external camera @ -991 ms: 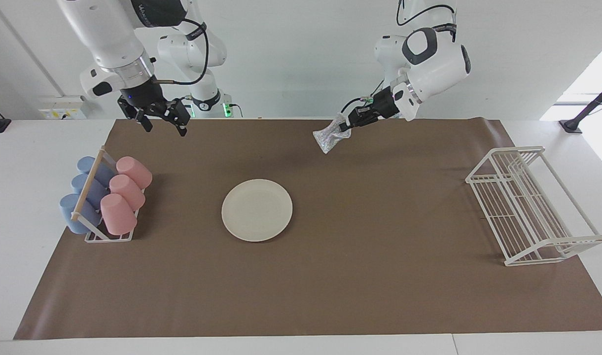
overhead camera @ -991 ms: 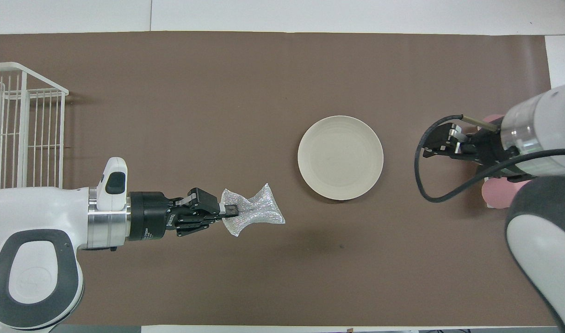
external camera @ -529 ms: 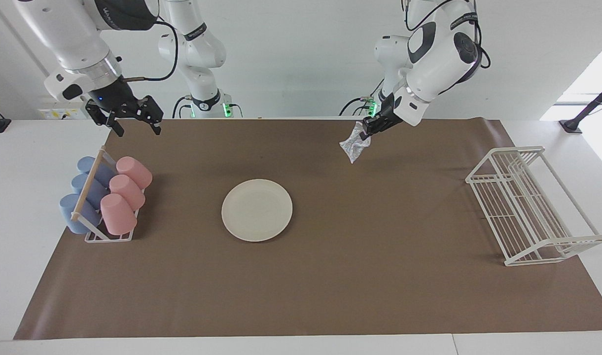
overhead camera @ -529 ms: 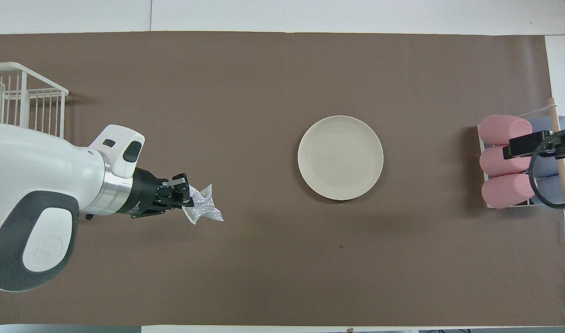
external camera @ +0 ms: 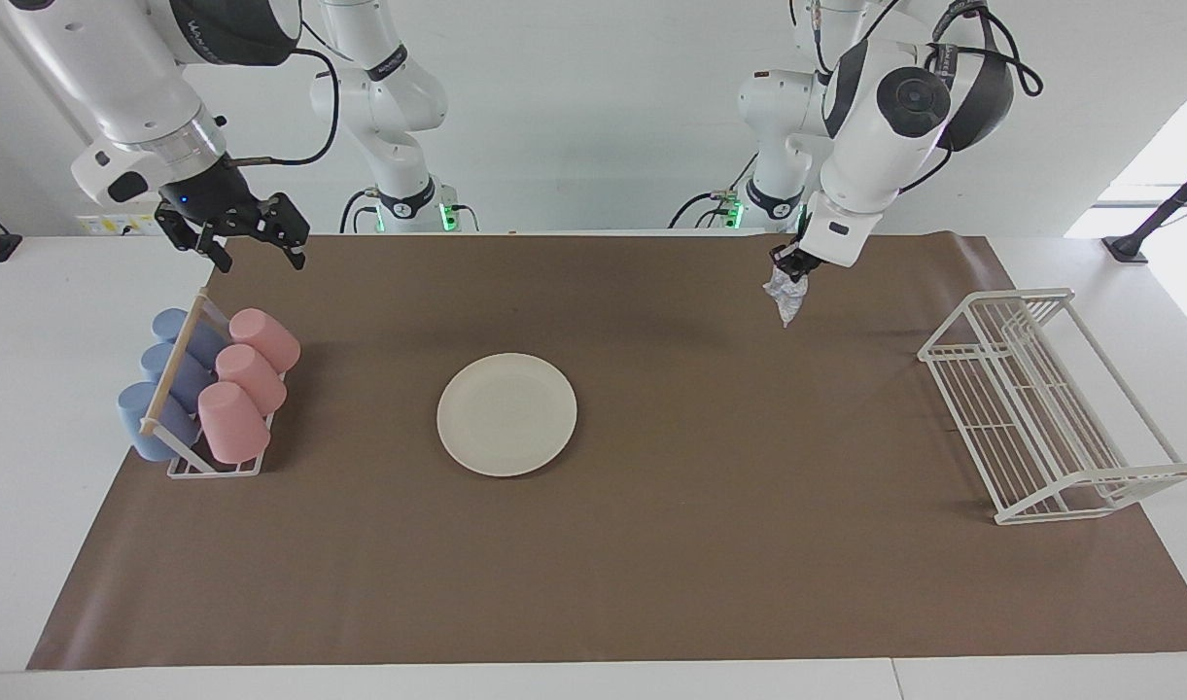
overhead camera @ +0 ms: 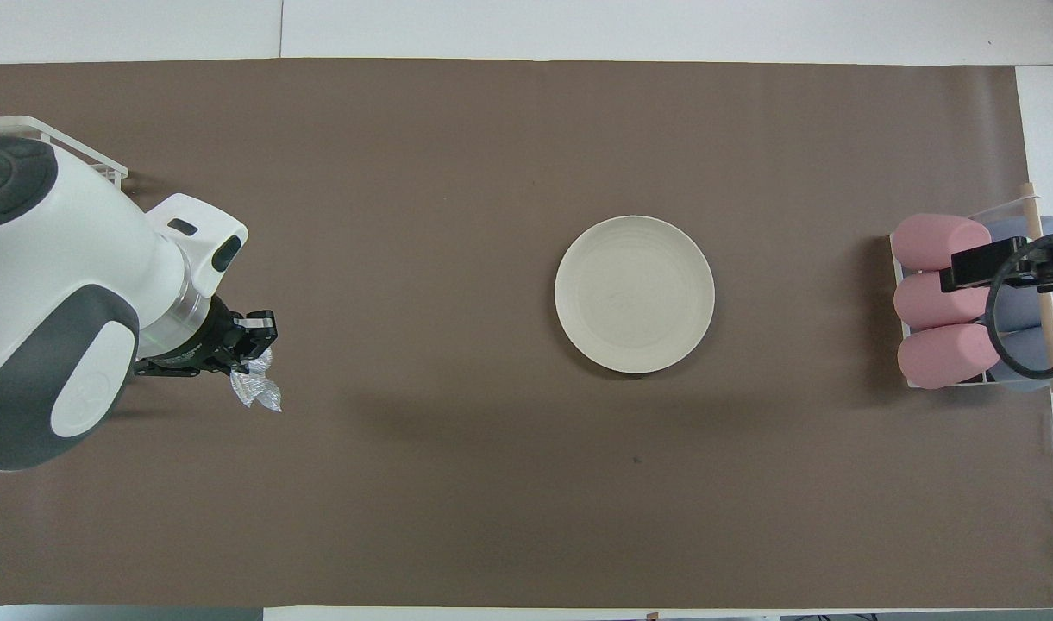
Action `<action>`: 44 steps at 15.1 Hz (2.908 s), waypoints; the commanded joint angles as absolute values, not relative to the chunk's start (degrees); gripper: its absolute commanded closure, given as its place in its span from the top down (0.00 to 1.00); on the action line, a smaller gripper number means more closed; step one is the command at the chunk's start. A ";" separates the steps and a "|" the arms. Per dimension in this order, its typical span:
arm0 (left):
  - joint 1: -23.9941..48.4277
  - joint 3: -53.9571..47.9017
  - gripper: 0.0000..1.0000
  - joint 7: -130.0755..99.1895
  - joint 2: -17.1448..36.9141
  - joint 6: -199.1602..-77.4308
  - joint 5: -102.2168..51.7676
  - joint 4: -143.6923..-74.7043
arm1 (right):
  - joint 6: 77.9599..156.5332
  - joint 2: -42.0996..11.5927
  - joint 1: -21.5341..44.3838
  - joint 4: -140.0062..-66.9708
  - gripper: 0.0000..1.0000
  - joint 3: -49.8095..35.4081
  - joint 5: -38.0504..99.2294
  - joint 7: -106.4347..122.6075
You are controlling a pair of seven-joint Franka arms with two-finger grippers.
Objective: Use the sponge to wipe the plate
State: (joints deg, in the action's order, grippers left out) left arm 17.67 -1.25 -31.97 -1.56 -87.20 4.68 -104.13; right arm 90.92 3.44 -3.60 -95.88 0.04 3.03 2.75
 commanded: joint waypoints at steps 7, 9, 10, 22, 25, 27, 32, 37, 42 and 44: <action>16.36 -1.32 0.00 -30.51 8.69 -81.91 38.90 -94.75 | 91.85 2.64 -3.34 -95.01 1.00 0.62 1.67 2.20; 14.69 -1.23 0.00 -24.63 9.93 -83.22 46.12 -94.40 | 92.63 1.76 -2.99 -94.57 1.00 0.53 1.67 2.64; 12.85 -1.23 0.00 -22.09 10.19 -84.97 48.06 -94.48 | 92.29 1.50 -2.99 -93.70 1.00 0.53 1.58 2.64; 11.34 -1.14 0.00 -20.74 25.49 -84.90 60.21 -90.09 | 90.18 1.67 -3.08 -93.60 1.00 1.32 0.35 3.34; 10.72 -1.23 0.00 -23.63 25.40 -85.25 59.86 -90.88 | 90.18 1.76 -2.99 -93.78 1.00 1.14 0.35 3.25; 10.90 -1.23 0.00 -25.04 25.40 -85.69 58.71 -91.23 | 90.18 1.85 -3.08 -93.78 1.00 1.05 0.35 3.25; 10.72 -1.23 1.00 -27.06 25.31 -86.75 58.54 -91.23 | 90.09 1.93 -2.99 -93.78 1.00 0.97 0.53 3.25; 10.63 -1.23 1.00 -27.07 25.31 -86.84 58.54 -91.14 | 90.18 1.93 -2.99 -93.69 1.00 0.79 0.88 2.99; 10.63 -1.23 1.00 -28.56 25.14 -87.36 54.95 -90.62 | 89.91 2.02 -2.99 -93.78 1.00 0.79 0.88 2.02; 10.55 -1.14 1.00 -28.39 23.48 -87.45 49.25 -89.65 | 89.56 2.02 -2.99 -93.78 1.00 0.70 1.23 2.02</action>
State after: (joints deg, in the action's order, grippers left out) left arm 11.11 -1.01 -28.33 24.92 -86.84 53.92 -91.19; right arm 91.05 2.00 -3.27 -94.46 0.71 1.25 2.79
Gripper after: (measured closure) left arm 0.000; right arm 0.000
